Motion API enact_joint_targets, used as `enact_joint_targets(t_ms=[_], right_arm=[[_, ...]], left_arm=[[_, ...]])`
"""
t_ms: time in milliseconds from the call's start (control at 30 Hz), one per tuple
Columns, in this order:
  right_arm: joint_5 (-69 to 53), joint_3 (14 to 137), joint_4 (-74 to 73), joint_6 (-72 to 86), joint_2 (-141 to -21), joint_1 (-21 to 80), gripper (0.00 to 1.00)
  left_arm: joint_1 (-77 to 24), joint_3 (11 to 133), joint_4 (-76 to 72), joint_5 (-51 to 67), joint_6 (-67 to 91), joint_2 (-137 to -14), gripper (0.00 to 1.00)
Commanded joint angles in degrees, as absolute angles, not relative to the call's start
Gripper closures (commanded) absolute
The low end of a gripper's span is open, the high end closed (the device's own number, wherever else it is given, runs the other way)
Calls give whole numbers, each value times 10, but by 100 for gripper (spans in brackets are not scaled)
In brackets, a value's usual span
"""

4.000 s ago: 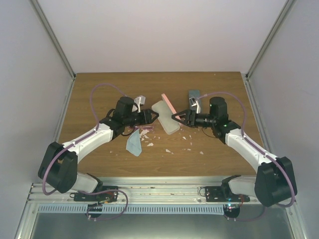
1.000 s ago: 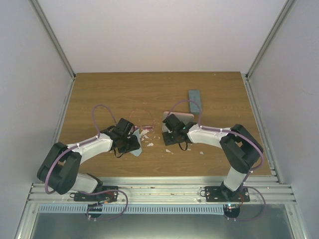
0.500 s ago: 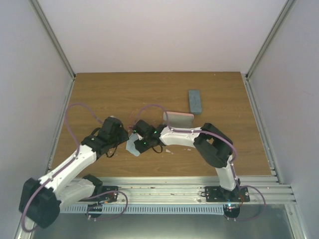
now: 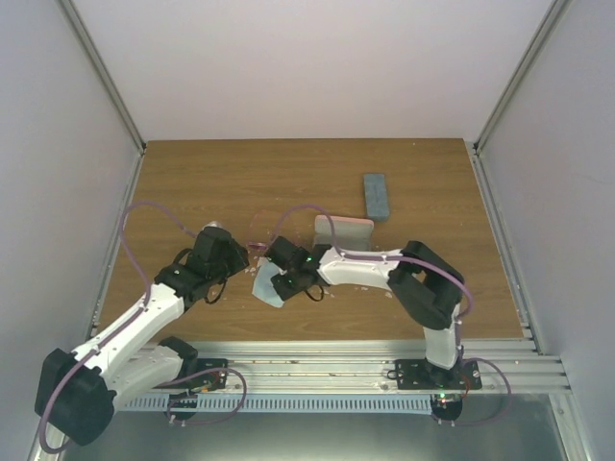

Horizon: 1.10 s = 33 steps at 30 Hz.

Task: Organize the sunglasses
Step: Adjust the glasses cleaning cloth at the center of the board.

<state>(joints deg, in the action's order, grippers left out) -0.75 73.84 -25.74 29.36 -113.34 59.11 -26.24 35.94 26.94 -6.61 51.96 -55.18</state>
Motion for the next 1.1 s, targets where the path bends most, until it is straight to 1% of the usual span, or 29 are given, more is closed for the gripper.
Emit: enact_joint_targets(t_ms=[0, 200, 433, 633, 667, 733, 767, 800, 867, 967, 1067], right_arm=[[-16, 676, -255, 314, -1045, 589, 99], [-22, 585, -272, 339, -964, 568, 99], [-1, 489, -300, 376, -892, 530, 99], [19, 456, -320, 375, -860, 518, 99], [21, 459, -324, 369, -860, 518, 92], [35, 465, -332, 360, -859, 518, 69], [45, 470, -335, 355, -855, 518, 64], [49, 476, -335, 343, -851, 518, 61], [56, 489, -331, 320, -848, 522, 60], [71, 513, -326, 294, -865, 537, 60], [66, 525, -308, 283, -891, 556, 61]], left_arm=[[-261, 326, 173, -11, 493, -568, 57], [-268, 326, 91, 109, 443, -640, 51], [-289, 331, 65, 199, 415, -719, 51], [-309, 339, 50, 251, 403, -761, 52], [-315, 343, 48, 257, 400, -770, 52], [-328, 351, 48, 268, 395, -786, 52], [-337, 355, 47, 273, 393, -795, 54], [-345, 358, 46, 277, 393, -803, 56], [-362, 359, 38, 279, 399, -819, 61], [-377, 352, 33, 264, 423, -834, 73], [-384, 337, 22, 267, 447, -842, 79]])
